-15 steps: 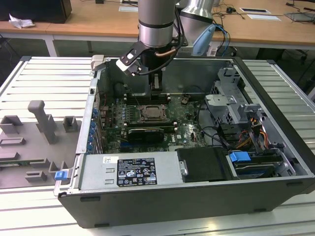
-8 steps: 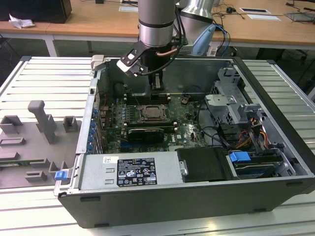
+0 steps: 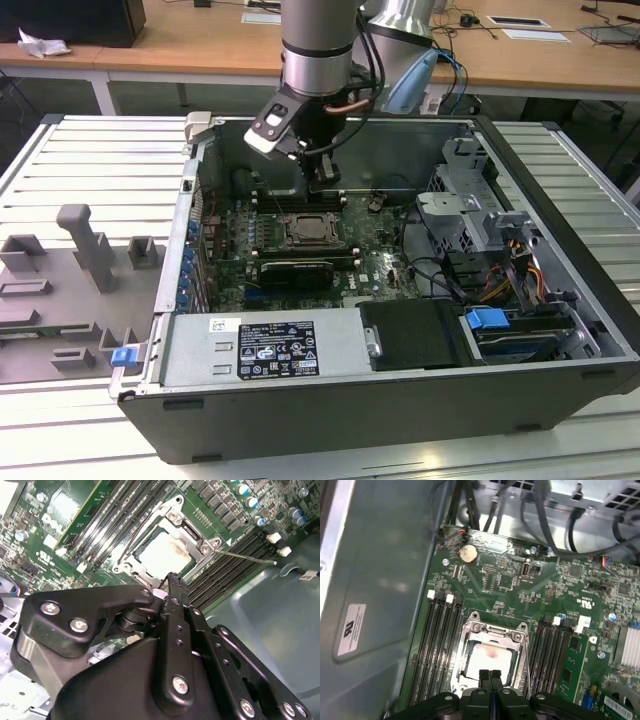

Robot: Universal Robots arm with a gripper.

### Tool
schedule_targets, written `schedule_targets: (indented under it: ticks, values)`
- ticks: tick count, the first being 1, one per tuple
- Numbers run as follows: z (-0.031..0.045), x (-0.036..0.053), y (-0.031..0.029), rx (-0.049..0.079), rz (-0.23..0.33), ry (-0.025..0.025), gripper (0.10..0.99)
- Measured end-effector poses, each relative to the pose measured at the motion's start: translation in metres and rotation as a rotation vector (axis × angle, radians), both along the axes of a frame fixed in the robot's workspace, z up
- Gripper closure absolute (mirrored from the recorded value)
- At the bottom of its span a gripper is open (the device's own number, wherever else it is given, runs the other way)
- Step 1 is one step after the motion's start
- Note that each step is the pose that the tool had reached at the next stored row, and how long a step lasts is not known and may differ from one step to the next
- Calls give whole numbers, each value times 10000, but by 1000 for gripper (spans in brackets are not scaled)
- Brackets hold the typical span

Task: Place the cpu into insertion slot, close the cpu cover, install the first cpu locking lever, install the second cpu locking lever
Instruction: 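Install the first cpu locking lever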

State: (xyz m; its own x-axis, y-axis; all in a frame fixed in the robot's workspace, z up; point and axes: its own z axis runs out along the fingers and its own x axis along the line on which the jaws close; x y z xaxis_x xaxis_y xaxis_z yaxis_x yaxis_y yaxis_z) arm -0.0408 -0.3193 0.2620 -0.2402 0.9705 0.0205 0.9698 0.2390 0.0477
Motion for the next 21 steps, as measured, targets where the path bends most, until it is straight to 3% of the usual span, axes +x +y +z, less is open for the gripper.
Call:
schedule_targets:
  ticks: [18,21]
  values:
    - [0,-3,-13,0,1117,0,980]
    - [0,-3,-13,0,1643,0,980]
